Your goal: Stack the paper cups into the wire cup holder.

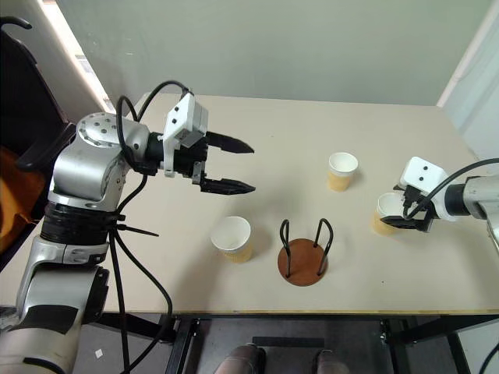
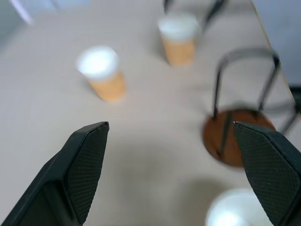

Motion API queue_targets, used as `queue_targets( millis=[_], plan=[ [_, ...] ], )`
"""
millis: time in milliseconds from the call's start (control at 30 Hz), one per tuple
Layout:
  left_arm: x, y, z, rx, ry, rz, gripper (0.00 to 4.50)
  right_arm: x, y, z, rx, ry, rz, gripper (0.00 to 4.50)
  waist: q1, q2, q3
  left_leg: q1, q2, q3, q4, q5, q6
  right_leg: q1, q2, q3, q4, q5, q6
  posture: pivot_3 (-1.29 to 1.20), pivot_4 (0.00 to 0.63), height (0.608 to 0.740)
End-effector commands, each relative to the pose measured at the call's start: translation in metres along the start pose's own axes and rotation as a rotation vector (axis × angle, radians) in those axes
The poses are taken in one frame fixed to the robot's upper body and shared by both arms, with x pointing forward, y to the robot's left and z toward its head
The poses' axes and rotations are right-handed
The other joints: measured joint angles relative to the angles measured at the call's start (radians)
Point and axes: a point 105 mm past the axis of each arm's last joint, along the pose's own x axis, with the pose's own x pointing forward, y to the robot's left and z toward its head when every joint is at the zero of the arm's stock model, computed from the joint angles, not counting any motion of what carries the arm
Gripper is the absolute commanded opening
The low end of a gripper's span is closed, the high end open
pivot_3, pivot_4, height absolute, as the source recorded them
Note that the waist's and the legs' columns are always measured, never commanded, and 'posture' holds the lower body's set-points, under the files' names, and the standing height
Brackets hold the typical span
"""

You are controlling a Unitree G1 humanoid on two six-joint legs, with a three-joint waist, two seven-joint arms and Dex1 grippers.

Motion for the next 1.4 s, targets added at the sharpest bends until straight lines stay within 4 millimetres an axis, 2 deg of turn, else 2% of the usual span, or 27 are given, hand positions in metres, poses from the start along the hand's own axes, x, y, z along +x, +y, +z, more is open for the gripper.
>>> queue_targets(
  millis=[33,233,400,600,633,700,733,900,967,1033,1133,1267,1400],
  plan=[
    [0.015,-0.001,0.027,0.066,-0.038,0.042,4.48,0.001,-0.005,0.000,-0.040,0.023,0.006,4.50,0.002,0.000,0.000,0.000,0.000,0.000,0.000,0.000,0.000,0.001,0.000,0.000,-0.001,0.000,0.000,0.00,0.150,0.740],
    [0.038,-0.014,0.015,0.057,0.035,0.020,4.48,0.009,-0.003,-0.007,-0.028,0.036,0.045,4.50,-0.005,0.001,0.000,0.001,0.001,0.000,-0.002,-0.001,-0.002,0.000,-0.001,-0.001,-0.002,0.001,-0.001,0.00,0.150,0.740],
    [0.038,-0.019,0.013,0.060,0.054,0.003,4.48,0.004,0.000,-0.008,-0.026,0.036,0.071,4.50,-0.006,0.001,0.001,0.002,0.001,0.000,-0.005,-0.001,-0.003,0.000,0.000,-0.001,-0.001,0.000,-0.004,0.00,0.150,0.740],
    [0.038,-0.017,0.017,0.071,0.057,0.004,4.48,0.025,0.004,-0.023,-0.010,0.083,0.077,4.50,-0.006,0.001,0.001,0.003,0.001,0.000,-0.005,-0.001,-0.004,0.000,0.000,-0.001,-0.001,0.001,-0.005,0.00,0.150,0.740],
    [0.038,-0.017,0.017,0.070,0.055,0.005,4.50,0.027,0.003,-0.024,-0.013,0.086,0.072,4.11,-0.006,0.001,0.001,0.003,0.001,0.000,-0.006,-0.001,-0.003,0.000,0.000,-0.001,-0.001,0.001,-0.006,0.00,0.150,0.740],
    [0.038,-0.017,0.017,0.078,0.065,0.005,4.50,0.033,0.000,-0.025,-0.002,0.074,0.047,3.64,-0.006,0.001,0.001,0.004,0.002,0.000,-0.006,-0.001,-0.003,0.000,0.000,-0.002,-0.001,0.002,-0.007,0.00,0.150,0.740],
    [0.038,-0.016,0.016,0.079,0.068,0.010,4.50,0.034,-0.002,-0.024,-0.001,0.069,0.036,3.21,-0.007,0.001,0.001,0.004,0.002,0.000,-0.006,-0.001,-0.003,0.000,0.000,-0.002,-0.001,0.002,-0.007,0.00,0.150,0.740],
    [0.033,-0.018,0.014,0.090,0.075,0.001,4.50,0.021,-0.006,-0.014,-0.047,0.058,0.052,1.38,-0.007,0.003,0.002,0.004,0.002,0.000,-0.006,-0.001,-0.003,0.000,0.000,-0.002,0.000,0.003,-0.008,0.00,0.150,0.740],
    [0.028,-0.019,0.012,0.089,0.073,-0.007,4.50,0.005,-0.008,0.006,-0.090,0.016,0.078,0.69,-0.007,0.003,0.002,0.004,0.002,0.000,-0.007,-0.001,-0.004,0.000,0.000,-0.002,0.000,0.003,-0.008,0.00,0.150,0.740],
    [0.020,-0.017,0.010,0.081,0.074,0.011,4.50,-0.017,-0.006,0.037,-0.161,-0.052,0.130,0.02,-0.007,0.005,0.003,0.004,0.002,0.000,-0.008,-0.001,-0.004,-0.001,0.000,-0.002,-0.001,0.003,-0.009,0.00,0.150,0.740],
    [0.011,-0.015,0.006,0.070,0.078,0.022,4.50,-0.041,0.002,0.077,-0.247,-0.164,0.216,0.02,-0.012,0.005,0.003,0.003,0.002,0.001,-0.009,0.000,-0.006,-0.002,0.001,-0.002,-0.001,0.002,-0.010,0.00,0.150,0.740],
    [-0.003,-0.018,0.001,0.057,0.094,0.009,4.50,-0.062,0.019,0.143,-0.401,-0.368,0.347,0.02,-0.020,0.005,0.003,0.004,0.003,0.001,-0.010,0.005,-0.015,-0.002,0.002,-0.002,-0.001,-0.003,-0.019,0.00,0.150,0.740],
    [-0.012,-0.028,0.005,0.058,0.082,-0.052,4.50,-0.061,0.050,0.172,-0.503,-0.470,0.531,0.02,-0.022,0.005,0.003,0.003,0.003,-0.001,-0.011,0.005,-0.014,-0.004,0.003,-0.002,0.000,-0.006,-0.023,0.00,0.150,0.740]
  ],
)
